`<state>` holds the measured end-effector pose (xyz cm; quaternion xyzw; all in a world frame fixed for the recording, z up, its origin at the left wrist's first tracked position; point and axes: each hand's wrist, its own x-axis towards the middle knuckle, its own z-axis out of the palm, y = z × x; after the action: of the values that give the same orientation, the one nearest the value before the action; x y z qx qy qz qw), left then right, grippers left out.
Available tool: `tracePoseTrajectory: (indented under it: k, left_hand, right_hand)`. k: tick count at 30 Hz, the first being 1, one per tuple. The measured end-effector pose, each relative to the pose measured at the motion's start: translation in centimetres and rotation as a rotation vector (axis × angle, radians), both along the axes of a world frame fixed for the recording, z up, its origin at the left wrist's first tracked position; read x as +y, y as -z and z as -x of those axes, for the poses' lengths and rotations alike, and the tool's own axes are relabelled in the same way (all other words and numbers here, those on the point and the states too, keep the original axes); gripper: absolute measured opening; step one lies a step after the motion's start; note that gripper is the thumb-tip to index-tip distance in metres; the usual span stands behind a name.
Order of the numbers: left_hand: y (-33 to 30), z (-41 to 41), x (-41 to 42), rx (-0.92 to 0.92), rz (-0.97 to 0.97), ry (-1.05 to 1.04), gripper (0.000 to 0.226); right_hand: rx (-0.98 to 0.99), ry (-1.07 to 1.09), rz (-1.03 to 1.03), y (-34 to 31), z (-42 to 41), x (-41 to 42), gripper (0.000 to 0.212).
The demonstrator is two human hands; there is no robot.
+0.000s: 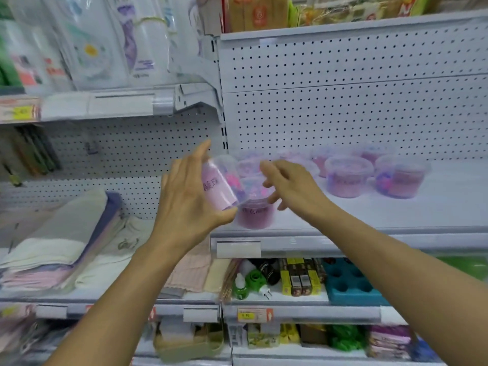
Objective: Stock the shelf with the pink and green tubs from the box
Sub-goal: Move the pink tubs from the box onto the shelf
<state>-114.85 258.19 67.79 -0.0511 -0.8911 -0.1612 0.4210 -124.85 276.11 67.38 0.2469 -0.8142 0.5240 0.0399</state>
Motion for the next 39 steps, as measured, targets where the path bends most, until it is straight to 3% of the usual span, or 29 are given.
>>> tracePoseTrajectory:
  k: [3,5,8,11,13,17,21,26,32,39]
  left_hand:
    - [-0.5,1.5,2.2,0.067,0.156,0.071,0.111]
    - [-0.5,2.6,3.9,0.110,0.246,0.111,0.107]
    - [-0.2,4.2,6.5,0.175,0.346,0.210,0.102]
    - [0.3,5.7,7.7,0.140,0.429,0.287,0.109]
    - [0.5,6.5,7.1,0.062,0.345,0.273,0.113]
    - [1.5,7.5,3.9,-0.148,0.078,0.160,0.077]
    - [3.9,7.9,2.3,-0.403,0.145,0.104,0.058]
    - [4.7,8.3,1.8,-0.305,0.199,0.056,0.042]
    - [5.1,8.0,1.9,-0.232,0.434,-0.141,0.040]
    - [5.5,8.2,1.3,-0.186,0.446,-0.188,0.037]
  right_hand:
    - [-0.544,-0.126,0.219,-3.2,-0.4,0.9,0.074]
    - [-0.680,-0.136,0.253,-3.9,0.0,2.3,0.081]
    - [-0.748,-0.072,0.312,-3.3,0.6,4.2,0.062]
    - [-0.703,0.026,0.380,-2.3,1.2,6.0,0.044]
    - [-0.641,0.100,0.395,-1.7,1.7,7.2,0.032]
    - [-0.620,0.225,0.398,-0.2,3.1,9.5,0.024]
    - [-0.650,0.256,0.298,2.2,4.5,10.0,0.034]
    - [-0.550,0.322,0.204,3.3,6.0,9.6,0.035]
    - [-0.486,0.336,0.076,4.0,7.1,8.9,0.039]
    - [-0.442,0.360,0.035,3.7,7.9,7.6,0.037]
